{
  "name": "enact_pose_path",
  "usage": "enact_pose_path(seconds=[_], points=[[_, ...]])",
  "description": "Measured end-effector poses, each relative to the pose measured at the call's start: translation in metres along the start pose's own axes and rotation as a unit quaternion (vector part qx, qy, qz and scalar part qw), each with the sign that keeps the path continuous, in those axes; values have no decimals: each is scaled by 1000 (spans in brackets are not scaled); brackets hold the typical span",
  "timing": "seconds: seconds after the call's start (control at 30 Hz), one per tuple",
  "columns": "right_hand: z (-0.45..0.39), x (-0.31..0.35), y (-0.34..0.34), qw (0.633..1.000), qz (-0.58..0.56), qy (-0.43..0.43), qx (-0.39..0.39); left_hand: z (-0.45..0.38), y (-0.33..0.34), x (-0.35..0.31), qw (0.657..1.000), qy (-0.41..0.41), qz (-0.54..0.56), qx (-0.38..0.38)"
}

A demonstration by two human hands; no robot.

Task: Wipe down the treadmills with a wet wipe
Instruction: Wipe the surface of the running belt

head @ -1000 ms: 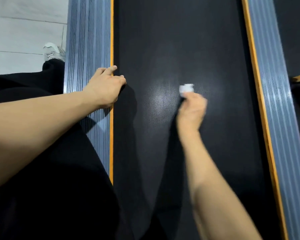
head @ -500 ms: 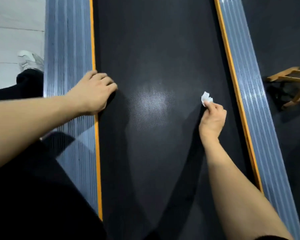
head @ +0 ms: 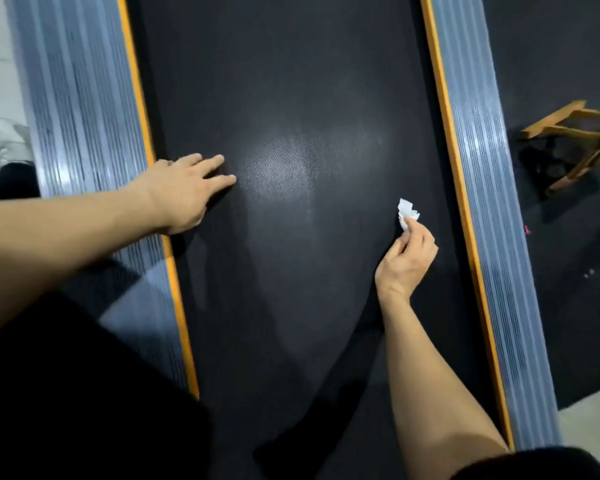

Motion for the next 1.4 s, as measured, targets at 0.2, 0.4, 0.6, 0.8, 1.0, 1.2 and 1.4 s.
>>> enact_pose_path(seconds=[0.2,0.4,0.6,0.8,1.0,1.2,1.4], points=[[-4,-1,-19,997,-22,-69,-12,31,0,-1,997,7,-74,7],[-84,-27,-18,999,31,-30,14,42,9,8,993,-30,-99,-63],[-37,61,14,987,-69,77,122,41,10,29,990,-86,-88,-64],[92,216,26,909,-156,-321,215,41,14,32,991,-96,-85,-27],[-71,24,1,983,73,-40,161,42,12,29,992,-102,-64,-27],[-18,73,7,984,-11,50,169,38,14,30,993,-112,-41,-23],[138,223,4,903,-148,-361,179,41,19,31,993,-109,-44,-21]])
Point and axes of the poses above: each hand's wrist, its own z-axis away from the middle knuckle, its own y-axis out of the palm, x = y × z, the point moved 8 cm from there along -z, towards the middle knuckle, and after that the axes turned 8 degrees about z, right-handed, at the moved point
